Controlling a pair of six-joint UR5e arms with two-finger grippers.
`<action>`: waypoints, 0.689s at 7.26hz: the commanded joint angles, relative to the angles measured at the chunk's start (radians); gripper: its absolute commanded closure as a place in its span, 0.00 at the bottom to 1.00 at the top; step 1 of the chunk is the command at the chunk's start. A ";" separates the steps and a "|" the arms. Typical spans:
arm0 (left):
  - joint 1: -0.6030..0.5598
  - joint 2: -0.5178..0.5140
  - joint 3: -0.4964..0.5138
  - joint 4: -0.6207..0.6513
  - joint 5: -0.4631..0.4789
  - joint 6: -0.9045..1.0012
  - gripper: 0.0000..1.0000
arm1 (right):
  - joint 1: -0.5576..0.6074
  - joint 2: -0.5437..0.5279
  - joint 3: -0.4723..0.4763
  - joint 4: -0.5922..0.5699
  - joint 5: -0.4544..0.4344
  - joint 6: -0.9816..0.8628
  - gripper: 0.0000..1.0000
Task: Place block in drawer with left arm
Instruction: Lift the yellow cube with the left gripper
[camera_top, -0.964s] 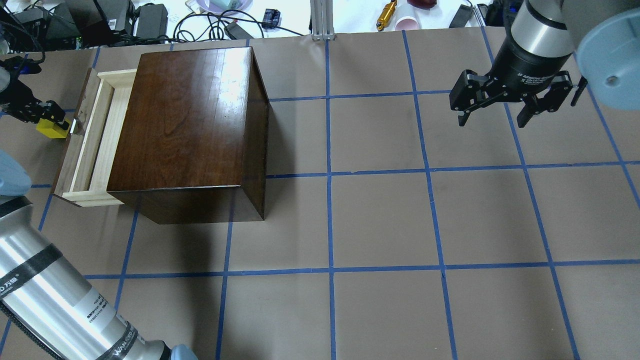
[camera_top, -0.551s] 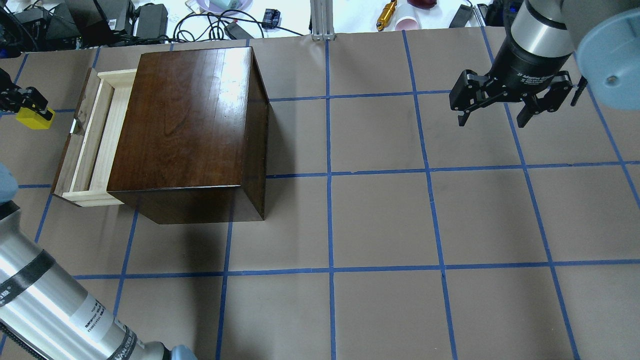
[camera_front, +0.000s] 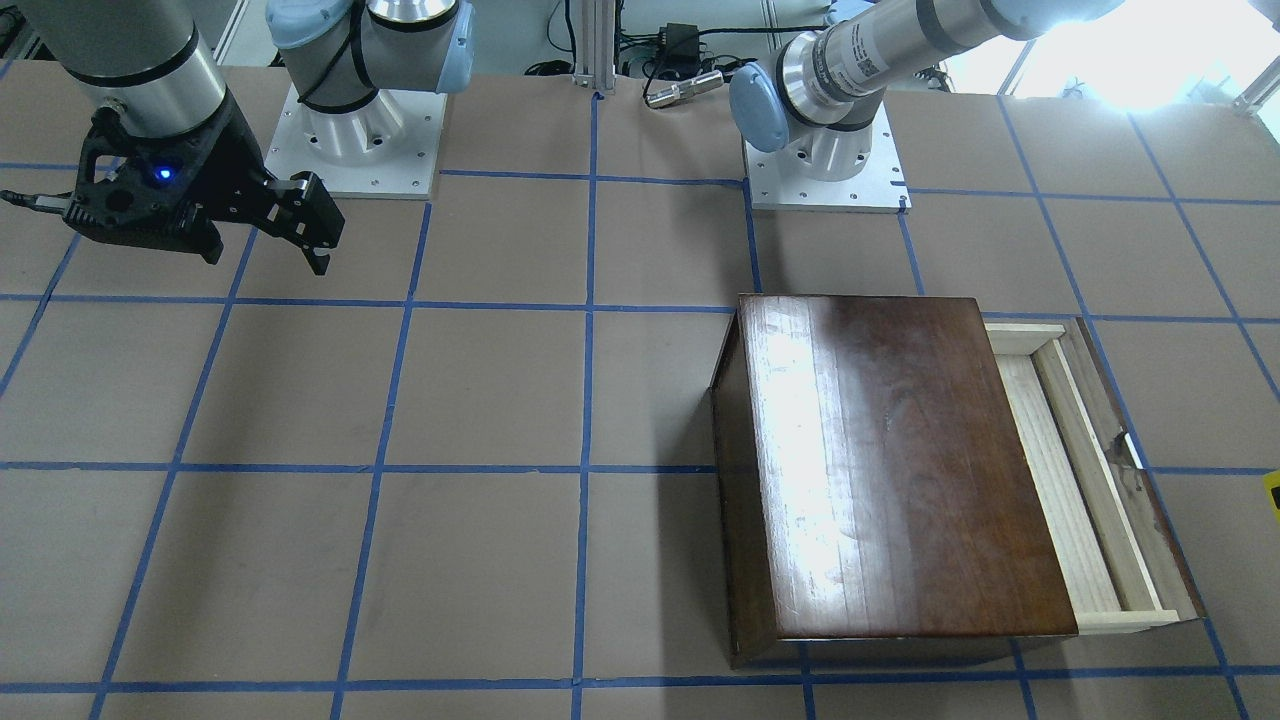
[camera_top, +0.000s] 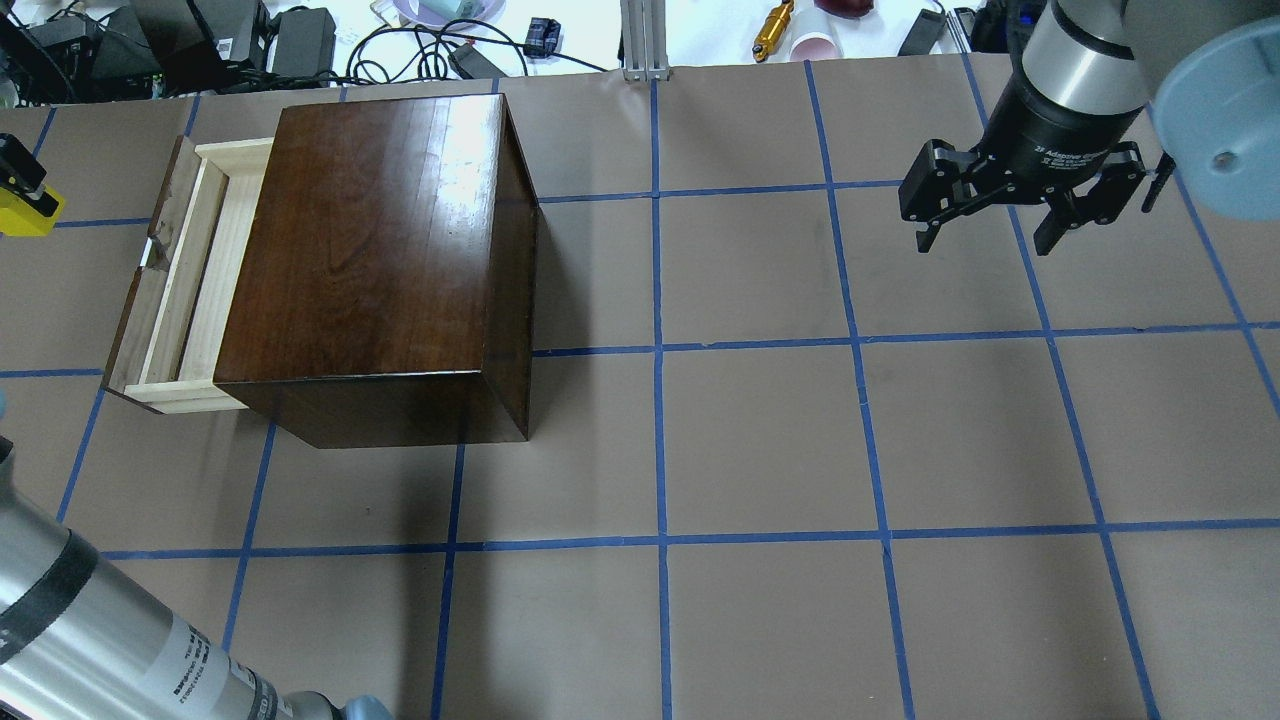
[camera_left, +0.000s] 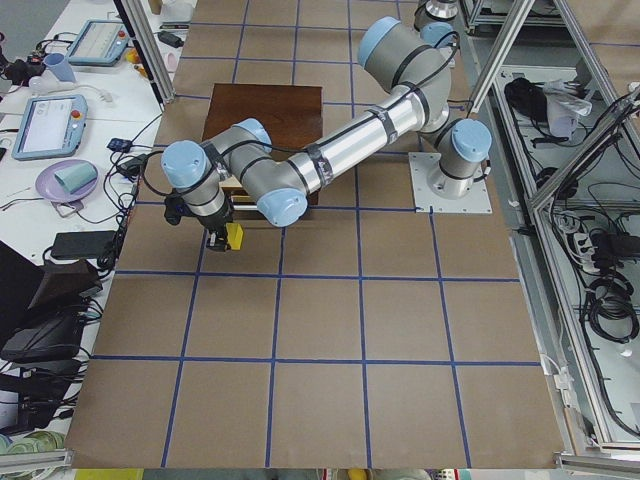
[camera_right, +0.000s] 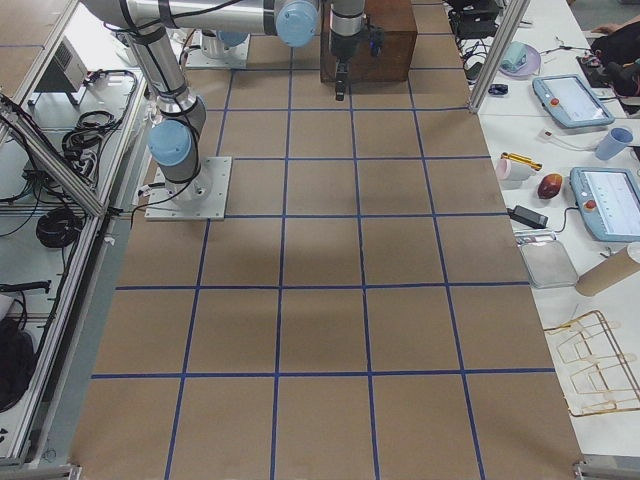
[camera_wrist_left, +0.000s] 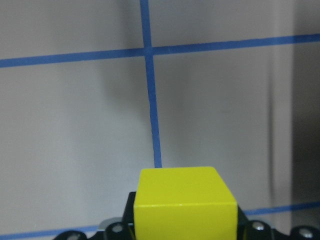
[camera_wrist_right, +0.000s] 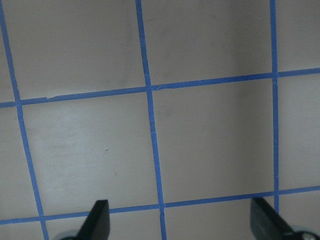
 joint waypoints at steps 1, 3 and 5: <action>-0.034 0.085 -0.058 -0.066 0.007 -0.034 0.69 | 0.000 0.000 0.000 0.000 0.000 0.000 0.00; -0.083 0.153 -0.142 -0.066 0.002 -0.105 0.70 | 0.000 0.000 0.000 0.000 0.000 0.000 0.00; -0.152 0.193 -0.195 -0.064 -0.008 -0.231 0.73 | 0.000 0.000 0.000 0.000 0.000 0.000 0.00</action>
